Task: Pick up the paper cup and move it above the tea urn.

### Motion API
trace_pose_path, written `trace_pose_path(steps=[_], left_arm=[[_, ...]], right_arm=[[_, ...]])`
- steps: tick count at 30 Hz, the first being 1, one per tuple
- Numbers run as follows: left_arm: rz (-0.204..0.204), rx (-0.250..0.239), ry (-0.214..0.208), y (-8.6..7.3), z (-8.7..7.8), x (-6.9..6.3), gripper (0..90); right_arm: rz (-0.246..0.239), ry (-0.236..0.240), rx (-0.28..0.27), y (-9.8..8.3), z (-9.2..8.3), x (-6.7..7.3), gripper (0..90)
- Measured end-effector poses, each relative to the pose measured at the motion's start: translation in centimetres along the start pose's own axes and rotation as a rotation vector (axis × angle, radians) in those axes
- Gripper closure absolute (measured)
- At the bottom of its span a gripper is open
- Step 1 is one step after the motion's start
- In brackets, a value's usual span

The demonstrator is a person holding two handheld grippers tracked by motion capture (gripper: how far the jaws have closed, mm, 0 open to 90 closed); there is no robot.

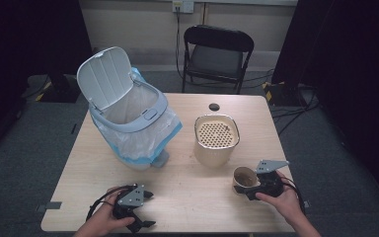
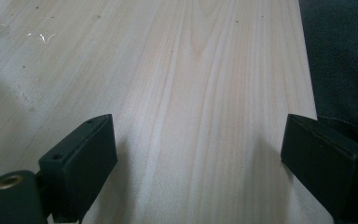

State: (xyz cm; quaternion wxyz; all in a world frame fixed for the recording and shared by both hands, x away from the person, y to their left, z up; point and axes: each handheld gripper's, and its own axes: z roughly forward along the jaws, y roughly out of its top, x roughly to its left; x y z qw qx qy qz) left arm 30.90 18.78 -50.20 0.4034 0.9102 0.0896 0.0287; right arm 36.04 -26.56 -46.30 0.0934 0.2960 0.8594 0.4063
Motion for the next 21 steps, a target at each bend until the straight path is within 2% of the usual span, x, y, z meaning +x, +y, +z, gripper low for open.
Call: trace_pose_path(steps=[5,9,21], left_arm=[[0.002,0.002,0.001,0.0,0.0,0.0,9.9],[0.001,0.003,-0.001,0.0,0.0,0.0,9.9],[0.001,0.003,0.000,0.0,0.0,0.0,9.9]], right_arm=[[0.012,-0.008,-0.010,0.5,-0.4,-0.6,27.4],[0.021,-0.034,-0.006,1.3,-1.1,-1.6,27.4],[0.061,-0.066,-0.045,2.6,-1.7,-3.8,27.5]])
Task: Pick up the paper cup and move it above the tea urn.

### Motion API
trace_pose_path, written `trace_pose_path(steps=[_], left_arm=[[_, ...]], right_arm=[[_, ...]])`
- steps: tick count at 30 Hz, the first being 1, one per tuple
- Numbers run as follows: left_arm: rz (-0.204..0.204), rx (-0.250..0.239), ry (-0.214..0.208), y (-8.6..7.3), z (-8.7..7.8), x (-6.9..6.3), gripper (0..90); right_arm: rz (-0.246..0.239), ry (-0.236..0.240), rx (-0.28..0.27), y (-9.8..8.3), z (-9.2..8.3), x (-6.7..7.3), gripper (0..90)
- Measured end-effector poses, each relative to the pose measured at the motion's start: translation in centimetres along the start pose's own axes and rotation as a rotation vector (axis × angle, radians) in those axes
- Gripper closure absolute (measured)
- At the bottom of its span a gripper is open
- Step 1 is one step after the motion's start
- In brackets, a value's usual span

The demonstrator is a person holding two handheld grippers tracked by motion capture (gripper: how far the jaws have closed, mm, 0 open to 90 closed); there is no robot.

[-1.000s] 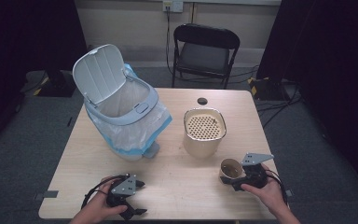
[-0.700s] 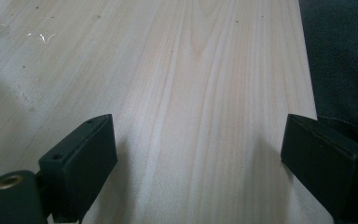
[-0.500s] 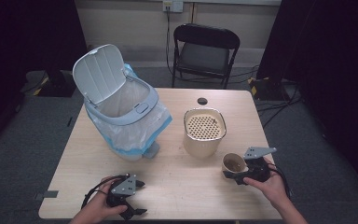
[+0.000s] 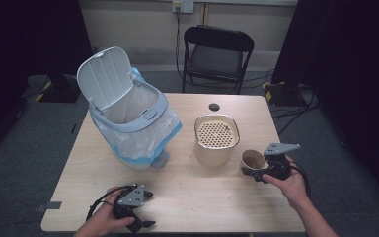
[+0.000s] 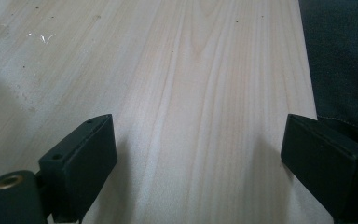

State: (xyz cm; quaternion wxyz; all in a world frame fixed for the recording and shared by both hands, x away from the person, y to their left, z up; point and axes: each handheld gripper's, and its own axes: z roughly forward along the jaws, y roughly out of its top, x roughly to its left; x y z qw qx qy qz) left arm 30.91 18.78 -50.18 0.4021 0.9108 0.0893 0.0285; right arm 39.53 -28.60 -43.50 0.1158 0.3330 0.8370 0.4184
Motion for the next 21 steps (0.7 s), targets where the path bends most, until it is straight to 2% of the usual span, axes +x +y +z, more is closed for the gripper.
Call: trace_pose_path(steps=[10,21], left_arm=[[0.000,0.000,0.000,0.0,0.0,0.0,9.9],[0.001,0.000,-0.003,0.0,0.0,0.0,9.9]], right_arm=[[0.021,-0.026,-0.033,1.6,0.0,-1.3,27.8],[0.022,-0.048,-0.031,2.9,0.3,-2.4,28.0]])
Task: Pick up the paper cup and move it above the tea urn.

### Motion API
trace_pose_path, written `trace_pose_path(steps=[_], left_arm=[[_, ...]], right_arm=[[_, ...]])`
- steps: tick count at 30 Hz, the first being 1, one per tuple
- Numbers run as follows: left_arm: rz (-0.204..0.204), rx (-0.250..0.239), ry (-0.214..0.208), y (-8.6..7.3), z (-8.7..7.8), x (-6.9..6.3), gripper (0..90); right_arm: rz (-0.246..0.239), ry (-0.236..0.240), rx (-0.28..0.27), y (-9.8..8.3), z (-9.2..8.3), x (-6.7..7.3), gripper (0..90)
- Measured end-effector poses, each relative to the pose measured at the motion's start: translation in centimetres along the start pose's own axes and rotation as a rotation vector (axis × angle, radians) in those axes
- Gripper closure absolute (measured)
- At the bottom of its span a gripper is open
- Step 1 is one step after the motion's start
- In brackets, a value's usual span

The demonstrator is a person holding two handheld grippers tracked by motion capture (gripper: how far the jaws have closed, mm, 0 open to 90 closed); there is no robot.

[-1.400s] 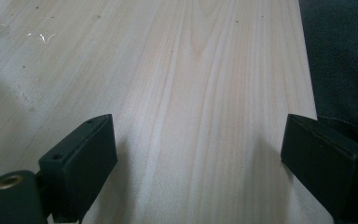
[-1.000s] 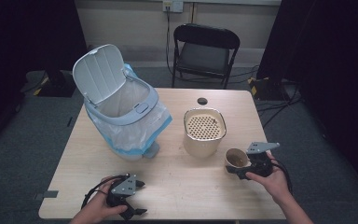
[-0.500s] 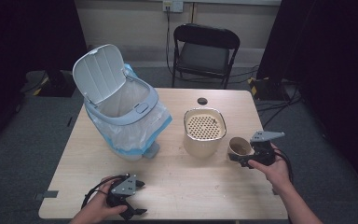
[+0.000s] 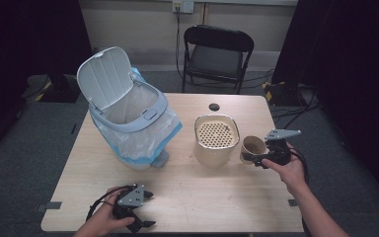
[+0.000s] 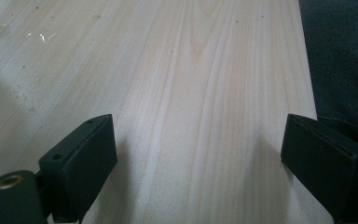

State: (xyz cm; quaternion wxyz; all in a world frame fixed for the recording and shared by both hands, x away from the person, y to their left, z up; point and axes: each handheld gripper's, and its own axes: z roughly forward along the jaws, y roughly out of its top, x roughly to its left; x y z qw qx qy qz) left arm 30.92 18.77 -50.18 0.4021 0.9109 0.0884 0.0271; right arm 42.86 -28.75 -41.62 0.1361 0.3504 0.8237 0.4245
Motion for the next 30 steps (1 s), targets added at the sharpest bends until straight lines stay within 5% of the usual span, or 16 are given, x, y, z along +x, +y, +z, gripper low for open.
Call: trace_pose_path(steps=[30], left_arm=[[0.003,0.002,0.001,0.0,0.0,0.0,9.9]], right_arm=[[-0.002,-0.071,0.023,3.5,0.6,-3.8,28.6]])
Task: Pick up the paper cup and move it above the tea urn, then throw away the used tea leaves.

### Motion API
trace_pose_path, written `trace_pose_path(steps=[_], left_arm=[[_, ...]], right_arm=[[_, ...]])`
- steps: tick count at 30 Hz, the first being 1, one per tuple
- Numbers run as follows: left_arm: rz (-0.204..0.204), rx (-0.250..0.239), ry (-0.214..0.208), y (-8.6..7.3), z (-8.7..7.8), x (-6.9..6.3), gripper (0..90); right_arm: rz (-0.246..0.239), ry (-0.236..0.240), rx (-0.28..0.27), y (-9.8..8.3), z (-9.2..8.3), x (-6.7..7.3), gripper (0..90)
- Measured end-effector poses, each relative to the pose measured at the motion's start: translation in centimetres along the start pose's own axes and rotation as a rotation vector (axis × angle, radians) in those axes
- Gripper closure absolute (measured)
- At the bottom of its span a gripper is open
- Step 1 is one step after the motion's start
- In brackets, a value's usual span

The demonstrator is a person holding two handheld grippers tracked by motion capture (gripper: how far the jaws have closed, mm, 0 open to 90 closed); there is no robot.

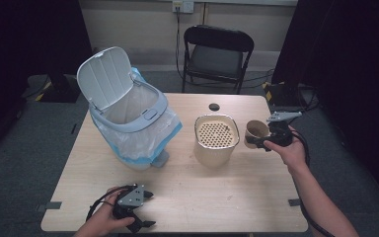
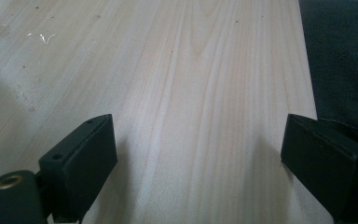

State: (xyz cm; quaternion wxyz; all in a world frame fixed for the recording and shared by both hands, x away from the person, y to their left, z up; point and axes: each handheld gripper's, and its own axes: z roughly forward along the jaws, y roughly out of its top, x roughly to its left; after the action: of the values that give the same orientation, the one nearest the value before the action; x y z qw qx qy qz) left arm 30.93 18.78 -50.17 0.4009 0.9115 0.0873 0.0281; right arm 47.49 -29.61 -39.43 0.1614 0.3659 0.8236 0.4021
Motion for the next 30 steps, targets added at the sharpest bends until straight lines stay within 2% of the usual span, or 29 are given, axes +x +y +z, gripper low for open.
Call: trace_pose_path(steps=[13,30], left_arm=[[-0.001,0.000,0.000,0.0,0.0,0.0,9.9],[-0.001,0.000,0.006,0.0,0.0,0.0,9.8]], right_arm=[[-0.013,-0.005,0.008,2.0,0.6,-1.2,28.6],[-0.036,-0.025,0.010,5.7,1.2,-2.7,28.9]])
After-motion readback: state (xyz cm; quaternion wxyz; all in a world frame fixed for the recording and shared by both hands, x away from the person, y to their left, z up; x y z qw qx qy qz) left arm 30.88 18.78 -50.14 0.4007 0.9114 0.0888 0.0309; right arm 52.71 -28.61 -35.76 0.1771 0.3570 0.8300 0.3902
